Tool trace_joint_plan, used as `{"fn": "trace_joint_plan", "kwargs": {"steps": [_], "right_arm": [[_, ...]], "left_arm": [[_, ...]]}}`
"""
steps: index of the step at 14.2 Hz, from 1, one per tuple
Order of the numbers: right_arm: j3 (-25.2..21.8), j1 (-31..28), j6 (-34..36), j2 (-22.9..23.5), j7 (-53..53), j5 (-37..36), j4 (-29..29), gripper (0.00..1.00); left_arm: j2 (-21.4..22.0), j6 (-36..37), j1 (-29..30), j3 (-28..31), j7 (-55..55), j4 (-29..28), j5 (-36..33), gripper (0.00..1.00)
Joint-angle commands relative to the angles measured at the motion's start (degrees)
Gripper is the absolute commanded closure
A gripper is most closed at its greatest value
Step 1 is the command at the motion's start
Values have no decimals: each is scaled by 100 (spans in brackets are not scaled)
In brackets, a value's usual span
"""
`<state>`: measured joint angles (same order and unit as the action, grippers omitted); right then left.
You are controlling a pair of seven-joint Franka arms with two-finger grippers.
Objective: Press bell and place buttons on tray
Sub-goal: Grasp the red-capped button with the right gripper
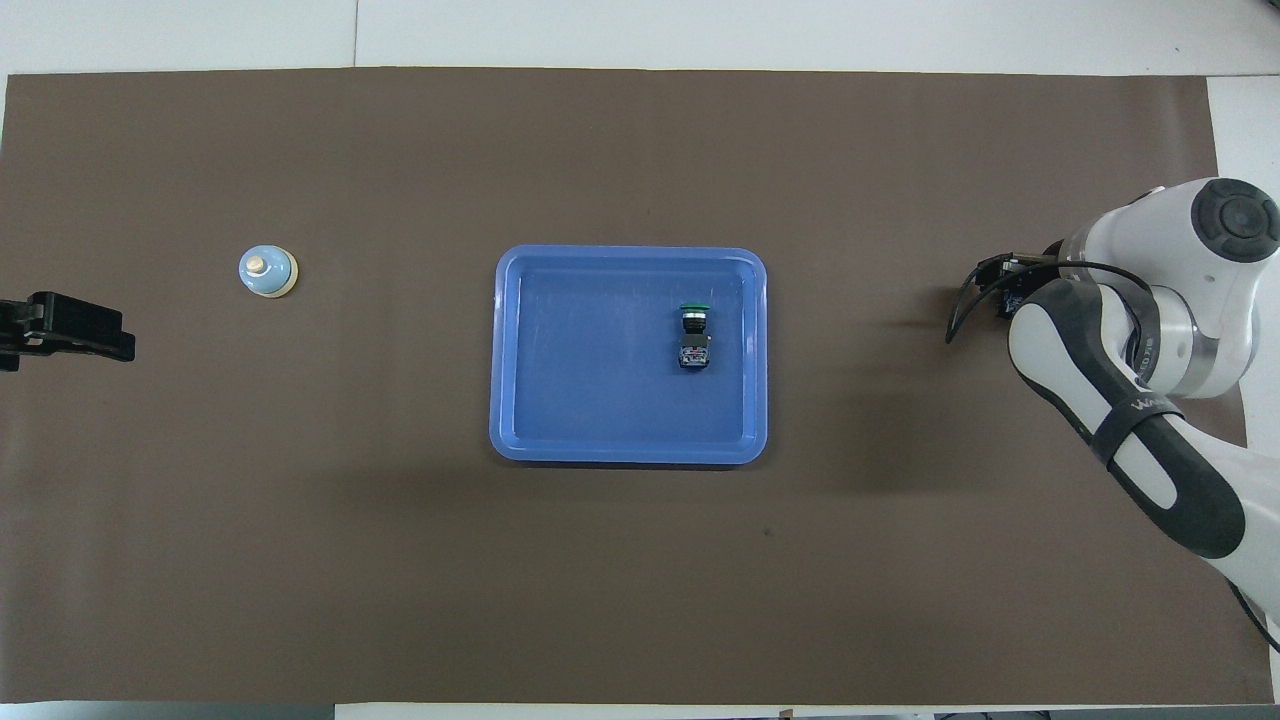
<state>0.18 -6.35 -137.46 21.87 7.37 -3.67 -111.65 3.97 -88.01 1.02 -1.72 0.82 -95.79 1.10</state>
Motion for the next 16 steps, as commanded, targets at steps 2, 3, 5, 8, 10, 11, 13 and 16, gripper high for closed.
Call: {"fn": "trace_joint_plan", "kwargs": {"steps": [2,3,5,8,10,11,13,16], "right_arm": [[61,-59,-79,-86,-219,-55,-137,100],[61,-59,-71,-86,-228,-55,-137,100],[53,-59,-36,-86,-236,-55,-102,100],[61,107,270,-86,-228,-64,212,100],[61,457,936,-8,-140,-38,861,100],[61,599,1375,97,-27,-11,1274,100],[70,967,2315,369,464,15,2240,100],[70,1748,3415,704,1447,6,3244,100]], "left_arm": [[17,73,-6,22,33,52,4,0],[17,73,-6,22,33,52,4,0],[17,73,-6,22,33,52,4,0],[17,73,-6,22,33,52,4,0],[17,73,-6,22,33,52,4,0],[17,82,-6,22,33,52,4,0],[17,73,-6,22,33,52,4,0],[17,73,-6,22,33,52,4,0]]}}
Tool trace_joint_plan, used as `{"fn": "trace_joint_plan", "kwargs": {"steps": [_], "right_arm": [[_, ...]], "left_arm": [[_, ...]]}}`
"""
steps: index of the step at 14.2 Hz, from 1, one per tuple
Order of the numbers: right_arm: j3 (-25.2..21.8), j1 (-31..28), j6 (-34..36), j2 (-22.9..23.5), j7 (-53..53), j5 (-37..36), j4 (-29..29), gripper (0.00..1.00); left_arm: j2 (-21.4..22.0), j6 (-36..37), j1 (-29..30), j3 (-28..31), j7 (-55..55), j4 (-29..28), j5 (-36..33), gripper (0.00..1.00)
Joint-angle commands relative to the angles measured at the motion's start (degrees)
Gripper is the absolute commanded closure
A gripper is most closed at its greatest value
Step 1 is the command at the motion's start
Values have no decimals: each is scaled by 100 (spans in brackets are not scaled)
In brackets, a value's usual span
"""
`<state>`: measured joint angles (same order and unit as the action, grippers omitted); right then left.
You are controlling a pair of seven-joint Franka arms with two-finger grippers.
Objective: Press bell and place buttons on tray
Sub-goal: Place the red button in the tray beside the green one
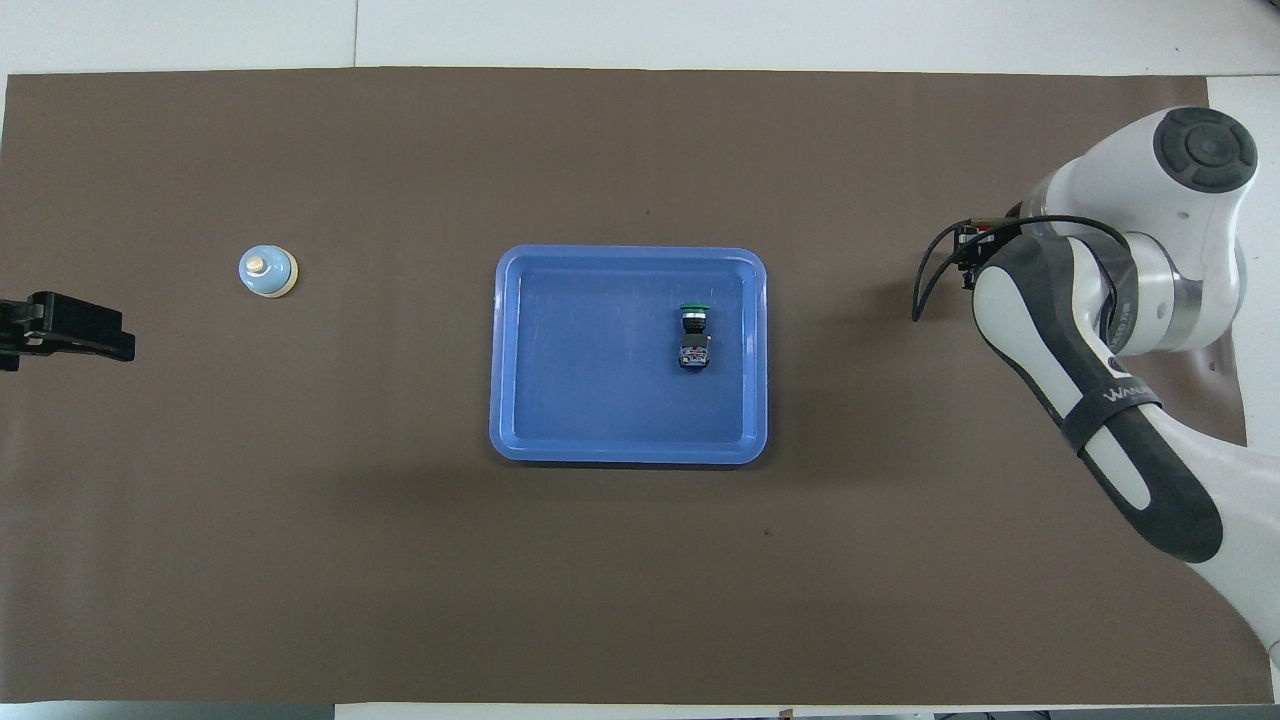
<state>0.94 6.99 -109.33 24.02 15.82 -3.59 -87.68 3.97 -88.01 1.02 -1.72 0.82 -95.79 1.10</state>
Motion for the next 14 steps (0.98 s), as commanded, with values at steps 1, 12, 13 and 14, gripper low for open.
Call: {"fn": "trace_joint_plan", "kwargs": {"steps": [1,12,13,14], "right_arm": [[-6,713,736,524,1016,-2,1023,100],[20,2553,211,1078,2778,394,1316,100],[21,2640,97,1078,2778,385,1185,100],[12,2667,-243,1069,2778,385,914,100]], "left_arm": [[17,73,-6,22,33,52,4,0],[17,73,-6,22,33,52,4,0],[17,73,-6,22,33,52,4,0],[17,73,-6,22,33,52,4,0]]}}
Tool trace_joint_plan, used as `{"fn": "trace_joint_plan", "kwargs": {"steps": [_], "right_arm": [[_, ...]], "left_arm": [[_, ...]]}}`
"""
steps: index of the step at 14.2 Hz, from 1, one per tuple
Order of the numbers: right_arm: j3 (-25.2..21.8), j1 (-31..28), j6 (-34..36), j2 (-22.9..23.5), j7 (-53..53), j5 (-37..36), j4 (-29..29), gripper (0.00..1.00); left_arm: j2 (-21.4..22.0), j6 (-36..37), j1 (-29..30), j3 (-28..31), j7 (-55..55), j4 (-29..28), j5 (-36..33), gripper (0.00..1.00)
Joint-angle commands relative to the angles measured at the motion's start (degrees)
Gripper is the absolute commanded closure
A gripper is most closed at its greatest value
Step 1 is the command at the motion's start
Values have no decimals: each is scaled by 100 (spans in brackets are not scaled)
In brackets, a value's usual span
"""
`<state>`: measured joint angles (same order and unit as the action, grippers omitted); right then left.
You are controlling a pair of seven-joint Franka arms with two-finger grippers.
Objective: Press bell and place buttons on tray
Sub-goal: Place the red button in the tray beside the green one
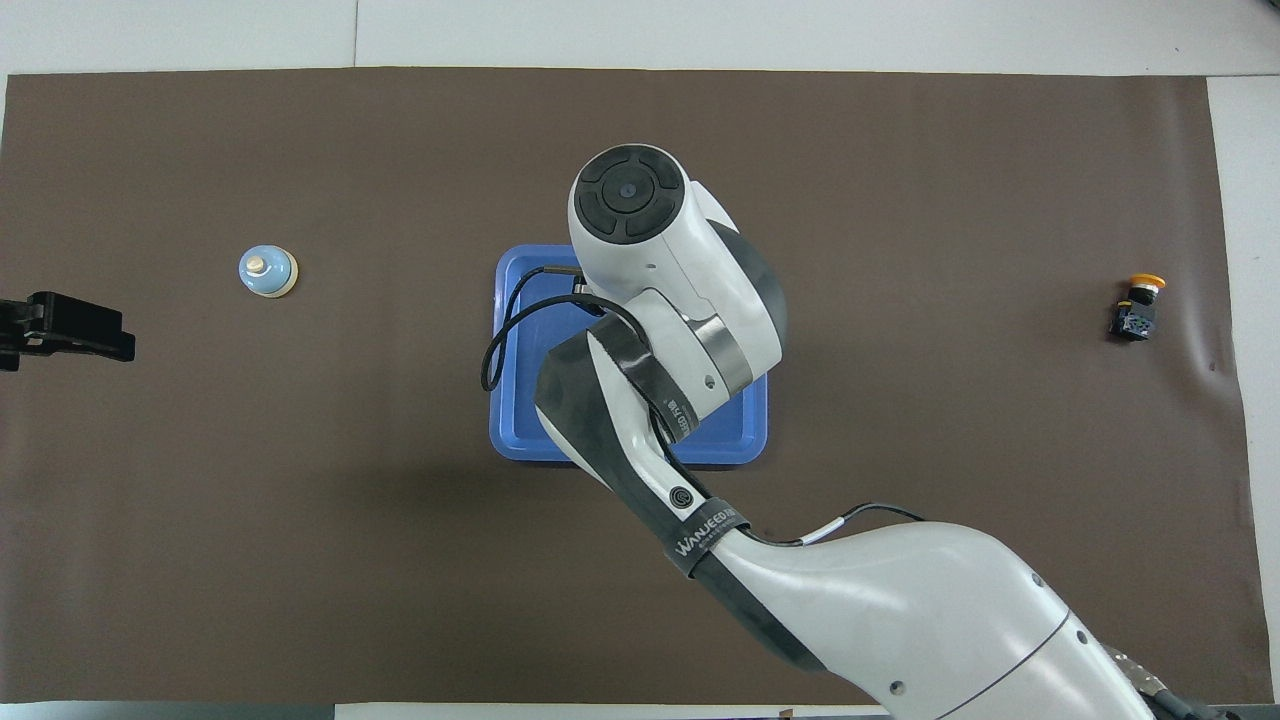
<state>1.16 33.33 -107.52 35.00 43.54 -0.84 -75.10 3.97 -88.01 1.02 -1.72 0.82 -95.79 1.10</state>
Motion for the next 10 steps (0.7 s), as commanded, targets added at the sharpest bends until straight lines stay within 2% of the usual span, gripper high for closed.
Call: {"fn": "trace_joint_plan", "kwargs": {"steps": [1,6,10], "right_arm": [[-2,50,-698,-37,-3,93,-591,100],[7,33,-1201,-64,-161,110,-1102,100],[7,86,-1210,-81,-91,119,-1226,100]], "left_arm": [[17,73,-6,22,33,52,4,0],[17,73,-6,22,33,52,4,0],[17,73,-6,22,33,52,4,0]]}}
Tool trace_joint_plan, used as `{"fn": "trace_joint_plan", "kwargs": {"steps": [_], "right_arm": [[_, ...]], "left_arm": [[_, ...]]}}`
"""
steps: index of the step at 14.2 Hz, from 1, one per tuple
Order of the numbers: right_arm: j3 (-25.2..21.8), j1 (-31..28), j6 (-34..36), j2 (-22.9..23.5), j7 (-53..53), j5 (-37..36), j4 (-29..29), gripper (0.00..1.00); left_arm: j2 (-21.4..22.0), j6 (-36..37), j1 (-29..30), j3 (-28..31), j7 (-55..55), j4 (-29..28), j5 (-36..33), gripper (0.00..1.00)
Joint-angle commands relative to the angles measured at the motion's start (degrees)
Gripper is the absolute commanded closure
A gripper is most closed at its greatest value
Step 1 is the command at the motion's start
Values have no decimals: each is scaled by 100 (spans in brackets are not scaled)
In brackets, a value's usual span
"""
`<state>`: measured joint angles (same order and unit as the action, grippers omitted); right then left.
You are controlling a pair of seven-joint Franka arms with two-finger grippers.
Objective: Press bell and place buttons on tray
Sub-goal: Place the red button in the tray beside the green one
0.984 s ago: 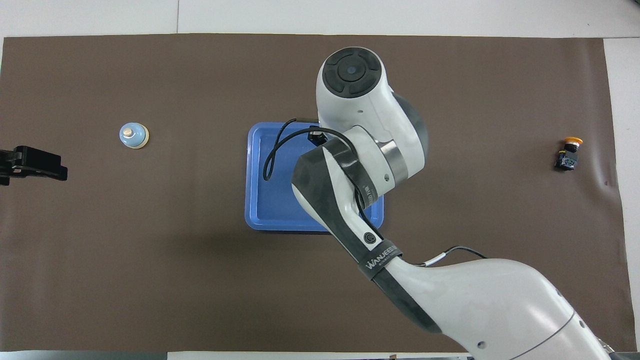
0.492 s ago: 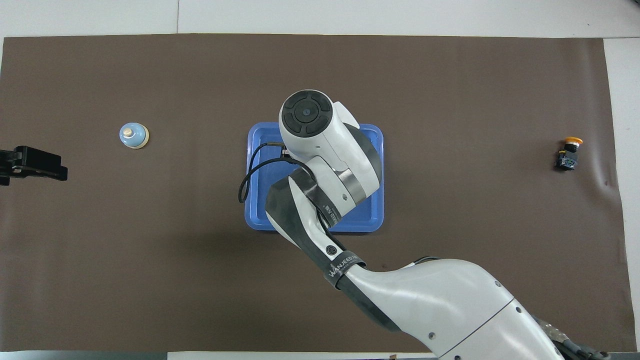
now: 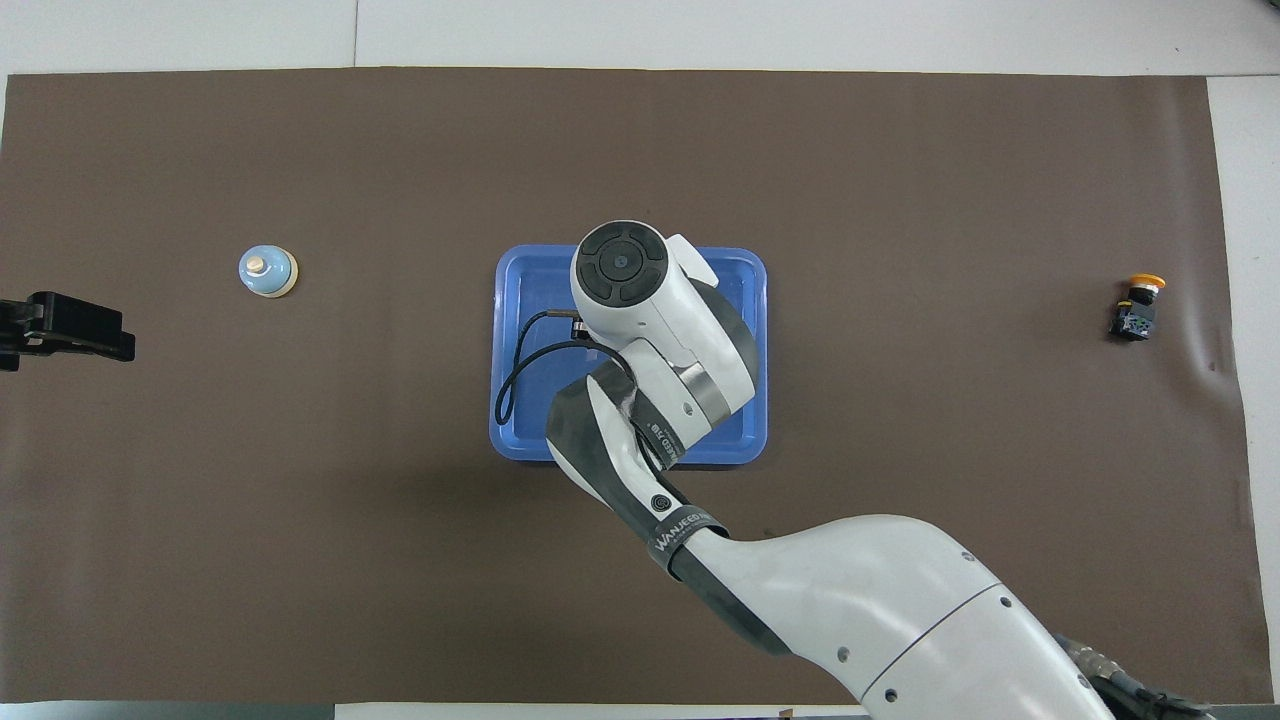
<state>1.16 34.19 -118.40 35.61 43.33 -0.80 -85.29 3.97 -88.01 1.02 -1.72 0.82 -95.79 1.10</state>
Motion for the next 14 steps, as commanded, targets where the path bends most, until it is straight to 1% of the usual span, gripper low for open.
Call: {"fn": "trace_joint_plan", "kwargs": {"steps": [1,2,3,4,7,9,12,14], "right_arm": [[16,0,-122,-160,-62,115,-242,96],[16,9,-122,-186,-18,106,-260,43],[16,9,-96,-186,35,106,-269,2],[25,35,-52,-186,44,106,-243,0],[7,53,202,-195,167,106,-59,0],[-45,-87,492,-300,158,98,99,0],[-54,-561,590,-730,141,18,100,0],[-54,-1000,765,-985,1,-8,100,0]], "left_arm": [[17,73,-6,22,33,52,4,0],[17,73,-6,22,33,52,4,0],[17,73,-14,22,33,52,4,0],[17,73,-6,22,33,52,4,0],[17,73,-6,22,33,52,4,0],[17,73,-6,22,33,52,4,0],[17,73,-6,22,33,52,4,0],[17,73,-6,22,33,52,4,0]]}}
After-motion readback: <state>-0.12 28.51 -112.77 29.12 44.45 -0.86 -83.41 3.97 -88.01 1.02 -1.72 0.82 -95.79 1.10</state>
